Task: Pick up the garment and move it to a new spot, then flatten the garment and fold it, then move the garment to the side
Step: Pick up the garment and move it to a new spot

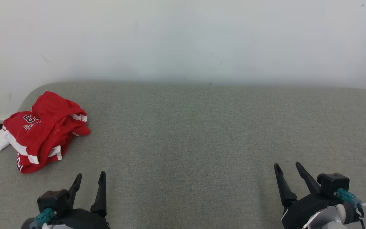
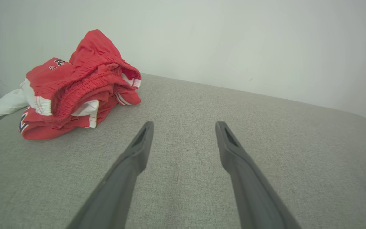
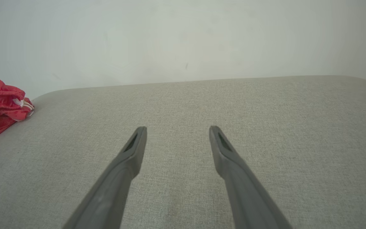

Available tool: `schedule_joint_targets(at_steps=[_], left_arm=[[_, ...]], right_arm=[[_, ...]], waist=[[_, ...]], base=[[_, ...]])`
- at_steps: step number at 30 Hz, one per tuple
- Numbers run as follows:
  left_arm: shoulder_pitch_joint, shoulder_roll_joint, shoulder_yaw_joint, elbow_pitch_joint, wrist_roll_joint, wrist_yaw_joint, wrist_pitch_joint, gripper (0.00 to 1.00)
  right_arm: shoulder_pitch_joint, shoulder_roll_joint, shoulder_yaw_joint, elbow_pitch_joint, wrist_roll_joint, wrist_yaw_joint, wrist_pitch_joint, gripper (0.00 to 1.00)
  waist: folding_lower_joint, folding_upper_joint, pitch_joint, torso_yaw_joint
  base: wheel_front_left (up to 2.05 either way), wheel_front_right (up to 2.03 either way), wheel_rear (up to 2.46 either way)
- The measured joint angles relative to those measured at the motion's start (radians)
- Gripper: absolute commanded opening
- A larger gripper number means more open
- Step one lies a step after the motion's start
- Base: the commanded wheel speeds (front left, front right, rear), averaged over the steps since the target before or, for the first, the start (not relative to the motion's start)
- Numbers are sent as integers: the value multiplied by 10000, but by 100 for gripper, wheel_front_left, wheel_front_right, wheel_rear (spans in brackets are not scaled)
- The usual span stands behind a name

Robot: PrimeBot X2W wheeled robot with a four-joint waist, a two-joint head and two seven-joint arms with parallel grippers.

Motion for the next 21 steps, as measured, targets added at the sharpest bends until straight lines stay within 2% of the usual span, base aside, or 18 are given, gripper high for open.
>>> schedule_joint_targets(at_steps=[10, 21], left_arm=[[173, 176, 151, -138, -136, 186, 88, 100], [314, 483, 374, -295, -337, 405, 307, 100]], right_arm=[[102, -6, 98, -257, -17, 0, -17, 100], [195, -8, 535, -472, 276, 0, -29, 100]], waist=[[0, 0, -69, 626], [0, 0, -139, 1821]], base=[[0, 0, 0], [0, 0, 0]])
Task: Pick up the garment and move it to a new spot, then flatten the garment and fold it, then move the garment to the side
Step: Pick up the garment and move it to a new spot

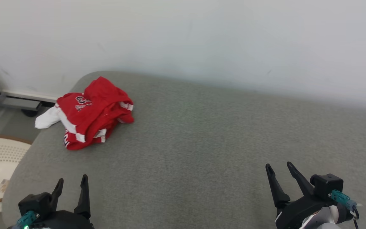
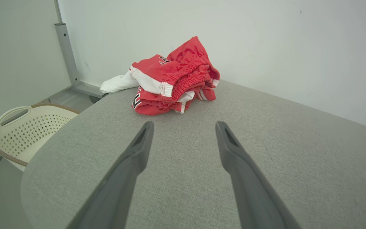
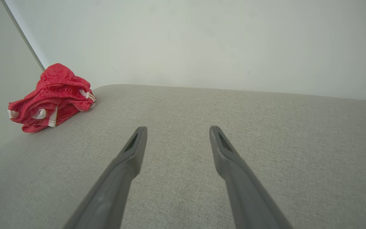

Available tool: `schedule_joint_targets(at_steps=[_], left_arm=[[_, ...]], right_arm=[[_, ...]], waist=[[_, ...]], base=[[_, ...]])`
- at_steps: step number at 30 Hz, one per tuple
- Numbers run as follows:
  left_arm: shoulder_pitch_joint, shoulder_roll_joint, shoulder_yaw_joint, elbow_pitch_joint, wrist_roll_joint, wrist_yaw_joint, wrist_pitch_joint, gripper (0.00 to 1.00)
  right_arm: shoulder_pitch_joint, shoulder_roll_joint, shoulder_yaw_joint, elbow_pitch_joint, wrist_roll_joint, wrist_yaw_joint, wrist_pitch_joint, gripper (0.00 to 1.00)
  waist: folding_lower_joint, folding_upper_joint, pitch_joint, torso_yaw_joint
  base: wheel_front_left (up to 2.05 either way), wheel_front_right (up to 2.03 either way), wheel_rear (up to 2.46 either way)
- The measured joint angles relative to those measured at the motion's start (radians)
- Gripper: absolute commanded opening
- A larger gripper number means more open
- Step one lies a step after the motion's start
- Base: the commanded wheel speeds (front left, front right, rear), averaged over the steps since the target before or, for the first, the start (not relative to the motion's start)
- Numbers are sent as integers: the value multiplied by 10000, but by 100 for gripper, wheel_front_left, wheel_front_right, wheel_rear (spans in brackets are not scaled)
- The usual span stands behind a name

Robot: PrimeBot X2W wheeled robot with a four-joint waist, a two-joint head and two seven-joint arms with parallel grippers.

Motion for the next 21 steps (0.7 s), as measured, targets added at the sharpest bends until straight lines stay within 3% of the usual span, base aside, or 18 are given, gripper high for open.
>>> schedule_joint_targets(at_steps=[14, 21], left_arm=[[82, 251, 105, -374, -128, 132, 176, 100], [73, 261, 82, -405, -173, 144, 180, 100]], right_arm=[[-6, 0, 192, 50, 332, 0, -186, 100], [-141, 4, 378, 138, 407, 0, -263, 100]], waist=[[2, 0, -49, 1717], [2, 0, 46, 2230]], base=[[0, 0, 0], [0, 0, 0]])
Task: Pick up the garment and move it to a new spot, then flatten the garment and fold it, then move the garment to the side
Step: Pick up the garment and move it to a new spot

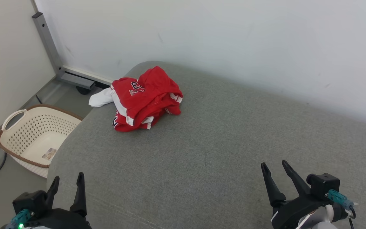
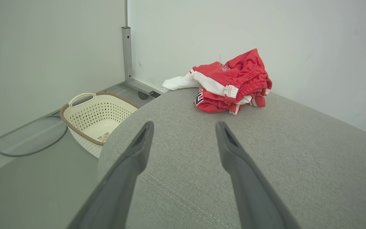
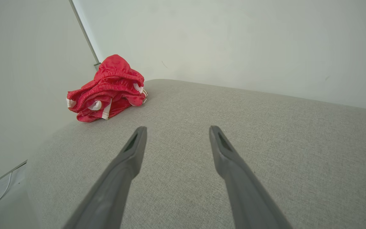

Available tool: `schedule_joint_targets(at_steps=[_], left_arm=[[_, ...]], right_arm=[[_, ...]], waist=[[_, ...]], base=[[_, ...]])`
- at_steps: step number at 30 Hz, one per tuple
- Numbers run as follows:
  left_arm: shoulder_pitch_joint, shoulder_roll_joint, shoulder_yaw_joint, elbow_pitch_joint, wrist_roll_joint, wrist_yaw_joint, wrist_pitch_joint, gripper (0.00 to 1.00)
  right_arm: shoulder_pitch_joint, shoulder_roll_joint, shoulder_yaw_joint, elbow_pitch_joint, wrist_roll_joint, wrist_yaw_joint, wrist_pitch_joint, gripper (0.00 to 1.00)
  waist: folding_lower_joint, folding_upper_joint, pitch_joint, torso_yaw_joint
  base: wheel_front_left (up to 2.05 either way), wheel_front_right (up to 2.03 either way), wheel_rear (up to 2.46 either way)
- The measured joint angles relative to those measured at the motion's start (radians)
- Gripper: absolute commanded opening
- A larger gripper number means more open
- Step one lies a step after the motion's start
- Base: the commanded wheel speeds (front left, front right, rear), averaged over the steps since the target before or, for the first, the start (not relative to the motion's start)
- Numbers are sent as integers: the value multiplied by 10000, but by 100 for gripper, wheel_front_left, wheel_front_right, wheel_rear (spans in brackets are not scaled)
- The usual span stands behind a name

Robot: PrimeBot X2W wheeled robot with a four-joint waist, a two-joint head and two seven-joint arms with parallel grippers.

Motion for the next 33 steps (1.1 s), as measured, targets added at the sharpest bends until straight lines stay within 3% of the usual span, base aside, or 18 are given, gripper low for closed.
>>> schedule_joint_targets(at_steps=[8, 12, 22, 33], left_arm=[[-78, -25, -119, 84, -79, -25, 102, 100], [-594, -192, -343, 443, -328, -401, 621, 100], [-3696, -518, -890, 2169, -775, -1444, 2721, 100], [-7045, -535, -1390, 4274, -786, -2236, 5010, 100]], right_arm=[[6, 0, -21, 69, 4, 0, -17, 100], [8, -2, -63, 46, 19, 0, 0, 100], [-40, 2, -4, -600, -307, 0, 533, 100], [-67, 2, -35, -2151, -1137, 0, 1668, 100]], waist=[[0, 0, 53, 200], [0, 0, 102, 332], [0, 3, 748, 324], [1, 3, 1905, -382]], base=[[0, 0, 0], [0, 0, 0], [0, 0, 0], [0, 0, 0]])
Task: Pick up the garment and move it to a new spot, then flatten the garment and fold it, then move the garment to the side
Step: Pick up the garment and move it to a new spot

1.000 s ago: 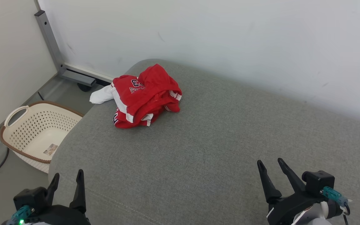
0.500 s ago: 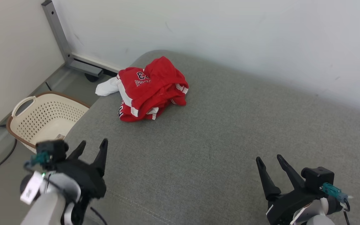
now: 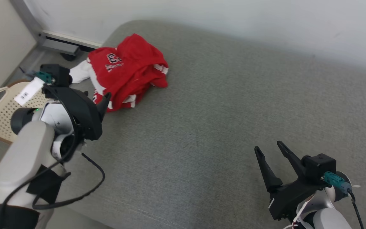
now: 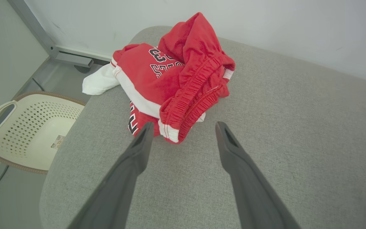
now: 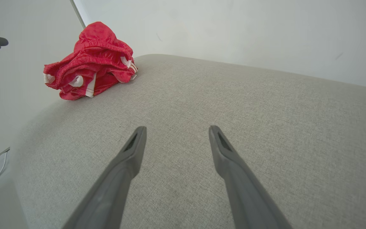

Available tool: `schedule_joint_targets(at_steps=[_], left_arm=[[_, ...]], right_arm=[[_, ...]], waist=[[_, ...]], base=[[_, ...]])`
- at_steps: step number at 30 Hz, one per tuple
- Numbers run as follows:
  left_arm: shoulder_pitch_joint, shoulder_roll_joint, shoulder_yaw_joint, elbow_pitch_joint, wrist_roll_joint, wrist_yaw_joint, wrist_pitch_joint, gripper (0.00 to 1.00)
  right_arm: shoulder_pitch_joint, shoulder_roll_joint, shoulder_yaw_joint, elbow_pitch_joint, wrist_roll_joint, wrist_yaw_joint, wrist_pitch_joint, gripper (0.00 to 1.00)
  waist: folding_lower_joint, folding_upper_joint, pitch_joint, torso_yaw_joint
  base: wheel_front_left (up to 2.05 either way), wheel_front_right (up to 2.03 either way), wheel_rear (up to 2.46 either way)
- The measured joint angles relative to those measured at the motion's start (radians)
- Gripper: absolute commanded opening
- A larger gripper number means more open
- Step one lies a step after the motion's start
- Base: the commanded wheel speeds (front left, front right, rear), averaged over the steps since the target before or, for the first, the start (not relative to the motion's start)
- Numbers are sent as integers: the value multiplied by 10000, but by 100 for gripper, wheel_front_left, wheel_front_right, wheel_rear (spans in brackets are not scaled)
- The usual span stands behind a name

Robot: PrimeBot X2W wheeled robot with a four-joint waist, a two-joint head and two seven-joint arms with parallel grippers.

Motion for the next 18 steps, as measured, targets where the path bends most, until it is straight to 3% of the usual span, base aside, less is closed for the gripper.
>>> schedule_joint_targets(at_steps=[6, 12, 18], left_arm=[[-681, 326, -104, 809, -8, -173, 681, 100], [-1020, 646, -167, 1342, 109, -167, 654, 100], [-1169, 731, -236, 1870, 249, 105, 522, 100]], right_arm=[[252, -6, -44, -765, -111, 0, 431, 100], [403, -10, -102, -1348, -219, 0, 727, 100], [482, -8, -61, -1668, -290, 0, 894, 100]], waist=[[-2, 0, 485, -583], [-2, -1, 911, -1132], [-1, -1, 1310, -1527]], base=[[0, 0, 0], [0, 0, 0], [0, 0, 0]])
